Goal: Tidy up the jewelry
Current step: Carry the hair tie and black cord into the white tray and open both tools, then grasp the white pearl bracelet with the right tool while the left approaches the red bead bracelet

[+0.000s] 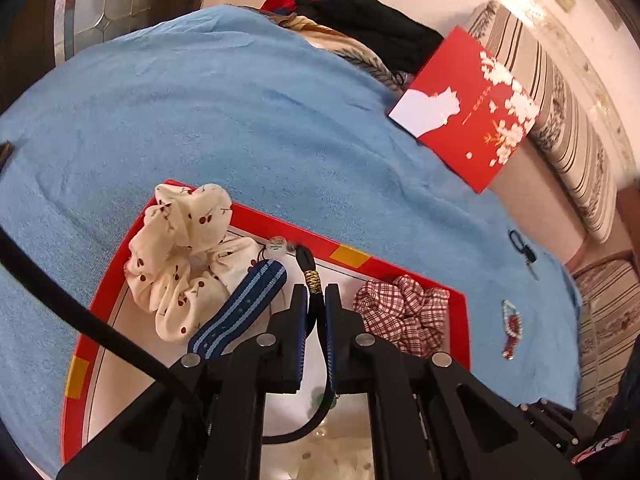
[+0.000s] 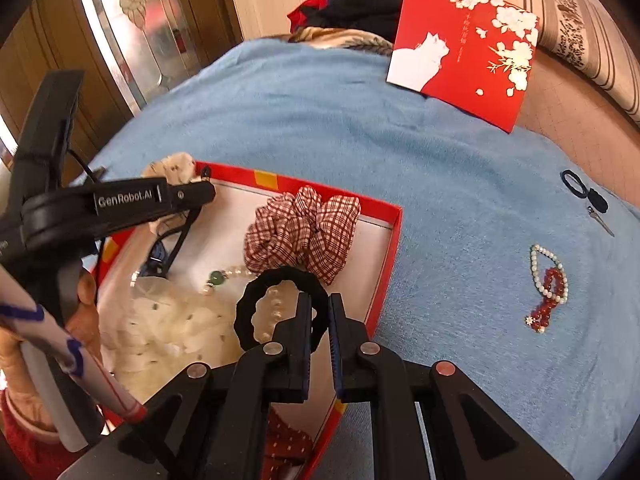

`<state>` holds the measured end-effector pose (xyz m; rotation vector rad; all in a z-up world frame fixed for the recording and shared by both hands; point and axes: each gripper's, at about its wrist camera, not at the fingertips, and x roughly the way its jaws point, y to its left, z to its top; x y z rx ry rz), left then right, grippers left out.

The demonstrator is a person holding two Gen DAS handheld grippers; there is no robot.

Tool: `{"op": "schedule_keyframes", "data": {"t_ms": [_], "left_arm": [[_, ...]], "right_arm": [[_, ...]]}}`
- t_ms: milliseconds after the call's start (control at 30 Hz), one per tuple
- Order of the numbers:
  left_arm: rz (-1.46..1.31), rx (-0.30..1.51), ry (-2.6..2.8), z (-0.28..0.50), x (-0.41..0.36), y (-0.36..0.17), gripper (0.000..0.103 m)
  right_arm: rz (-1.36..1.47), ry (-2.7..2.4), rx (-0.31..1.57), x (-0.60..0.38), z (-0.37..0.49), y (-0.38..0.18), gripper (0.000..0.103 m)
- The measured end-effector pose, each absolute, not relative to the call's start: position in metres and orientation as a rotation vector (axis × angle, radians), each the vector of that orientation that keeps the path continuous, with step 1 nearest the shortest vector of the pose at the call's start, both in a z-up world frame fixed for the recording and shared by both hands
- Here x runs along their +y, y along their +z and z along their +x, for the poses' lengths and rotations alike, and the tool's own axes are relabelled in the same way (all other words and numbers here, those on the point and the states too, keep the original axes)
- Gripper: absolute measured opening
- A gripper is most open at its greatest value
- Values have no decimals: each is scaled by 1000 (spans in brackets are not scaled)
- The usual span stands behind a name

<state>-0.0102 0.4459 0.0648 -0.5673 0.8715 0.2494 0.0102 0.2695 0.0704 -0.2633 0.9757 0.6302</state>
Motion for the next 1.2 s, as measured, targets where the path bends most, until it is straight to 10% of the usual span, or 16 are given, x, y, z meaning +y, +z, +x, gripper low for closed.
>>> {"op": "schedule_keyframes", "data": {"t_ms": [133, 200, 267, 633, 767, 967, 1133, 1200], "left_arm": [[-525, 860, 253, -10, 438, 71, 28], [-522, 838, 257, -13, 436, 76, 46], [-526, 816, 245, -17, 436, 81, 46], [-580, 685, 273, -42, 441, 103, 48], [-587, 683, 273, -41, 440, 103, 48], [-547, 693, 272, -33, 430, 106, 48], [-494, 695, 271, -30, 415, 111, 48], [-477, 695, 266, -30, 408, 112, 48]], "right_arm": [[-271, 613, 964, 271, 14, 71, 11], [-257, 615, 972, 269, 15, 71, 29], [-243, 615, 968, 267, 14, 74, 44], [-163, 501, 1010, 250, 43, 64, 44], [-153, 475, 1054, 257, 61, 50, 11], [-138, 452, 1048, 249, 57, 49, 7], [-134, 439, 1050, 230, 51, 47, 7], [-132, 440, 1044, 222, 50, 50, 25]]}}
